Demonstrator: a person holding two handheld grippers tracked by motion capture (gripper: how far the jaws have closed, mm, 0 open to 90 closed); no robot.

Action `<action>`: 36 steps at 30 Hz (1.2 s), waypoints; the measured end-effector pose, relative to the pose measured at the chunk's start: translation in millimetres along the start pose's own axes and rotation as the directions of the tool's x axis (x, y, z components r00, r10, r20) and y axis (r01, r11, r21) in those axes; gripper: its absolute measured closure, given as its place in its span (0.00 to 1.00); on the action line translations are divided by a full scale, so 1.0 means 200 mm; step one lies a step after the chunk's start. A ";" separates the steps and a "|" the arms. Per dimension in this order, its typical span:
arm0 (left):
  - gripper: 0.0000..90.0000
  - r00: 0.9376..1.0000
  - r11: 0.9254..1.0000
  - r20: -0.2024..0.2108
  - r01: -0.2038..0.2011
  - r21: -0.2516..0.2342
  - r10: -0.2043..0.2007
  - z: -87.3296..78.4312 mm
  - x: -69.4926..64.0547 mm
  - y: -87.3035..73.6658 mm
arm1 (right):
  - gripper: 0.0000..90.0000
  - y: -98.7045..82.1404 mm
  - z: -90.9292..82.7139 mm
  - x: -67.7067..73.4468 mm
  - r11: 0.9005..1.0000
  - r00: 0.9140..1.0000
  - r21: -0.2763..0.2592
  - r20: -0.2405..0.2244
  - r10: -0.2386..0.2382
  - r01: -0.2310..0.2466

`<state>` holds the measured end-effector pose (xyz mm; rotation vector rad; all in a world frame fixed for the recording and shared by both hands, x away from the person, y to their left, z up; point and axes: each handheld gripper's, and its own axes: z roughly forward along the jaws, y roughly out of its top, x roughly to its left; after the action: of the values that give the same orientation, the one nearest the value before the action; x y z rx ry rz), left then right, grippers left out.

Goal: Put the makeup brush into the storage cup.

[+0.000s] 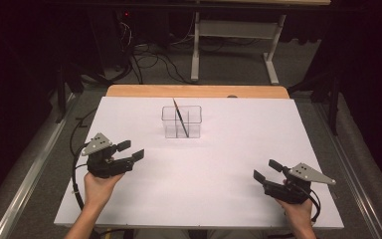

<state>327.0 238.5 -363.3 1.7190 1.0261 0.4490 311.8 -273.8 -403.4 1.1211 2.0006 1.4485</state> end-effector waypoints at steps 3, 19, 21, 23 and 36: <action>0.40 1.000 1.000 0.000 0.002 0.000 -0.002 0.00 0.00 -0.01 | 0.32 0.00 0.00 0.00 1.000 1.000 0.000 -0.002 0.000 0.000; 0.40 1.000 1.000 -0.001 0.018 0.017 -0.018 0.02 0.01 -0.05 | 0.32 0.00 0.00 0.00 1.000 1.000 0.000 -0.001 -0.001 0.001; 0.40 1.000 1.000 -0.005 0.020 0.017 -0.020 0.02 0.01 -0.05 | 0.32 0.00 0.00 0.00 1.000 1.000 0.000 0.000 0.002 -0.002; 0.40 1.000 1.000 -0.006 0.021 0.016 -0.021 0.02 0.01 -0.06 | 0.32 0.00 0.00 0.00 1.000 1.000 0.000 0.000 0.002 -0.002; 0.39 0.999 0.999 -0.010 0.032 0.023 -0.032 0.03 0.02 -0.11 | 0.32 0.00 0.00 0.00 1.000 1.000 0.000 -0.001 0.002 -0.002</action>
<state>324.3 239.4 -386.0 1.7198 1.0674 0.4271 311.7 -274.1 -403.6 1.1227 2.0002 1.4506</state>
